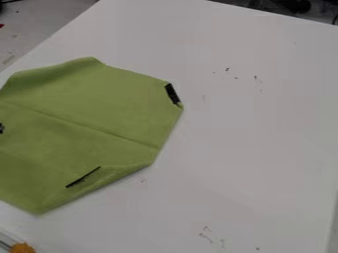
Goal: Unfold the cloth
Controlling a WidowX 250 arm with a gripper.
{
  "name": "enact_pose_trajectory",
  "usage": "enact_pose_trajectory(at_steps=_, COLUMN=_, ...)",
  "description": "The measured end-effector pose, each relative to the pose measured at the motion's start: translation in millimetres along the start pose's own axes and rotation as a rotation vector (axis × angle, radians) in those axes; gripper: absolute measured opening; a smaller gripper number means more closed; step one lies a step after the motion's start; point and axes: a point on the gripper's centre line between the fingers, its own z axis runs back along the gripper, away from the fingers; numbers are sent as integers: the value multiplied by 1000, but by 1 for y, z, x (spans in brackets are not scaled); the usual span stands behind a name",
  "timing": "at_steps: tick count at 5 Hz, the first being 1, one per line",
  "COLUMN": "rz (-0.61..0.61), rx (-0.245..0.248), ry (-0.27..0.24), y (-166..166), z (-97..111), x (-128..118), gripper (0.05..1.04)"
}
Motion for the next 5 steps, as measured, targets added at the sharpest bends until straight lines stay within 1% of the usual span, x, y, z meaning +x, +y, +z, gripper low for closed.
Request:
enact_pose_trajectory(at_steps=1, rz=-76, rx=34, ry=44, y=6, z=10, x=7, gripper=502)
enact_pose_trajectory(at_steps=2, rz=-102, rx=80, ry=42, y=1, z=32, x=15, gripper=804)
enact_pose_trajectory(at_steps=3, rz=-122, rx=106, ry=49, y=-8, z=52, x=17, gripper=1007)
enact_pose_trajectory(at_steps=4, rz=-148, rx=91, ry=28, y=-33, z=69, x=18, gripper=1005)
enact_pose_trajectory(at_steps=5, rz=-143, rx=92, ry=28, y=-32, z=69, x=18, gripper=1000)
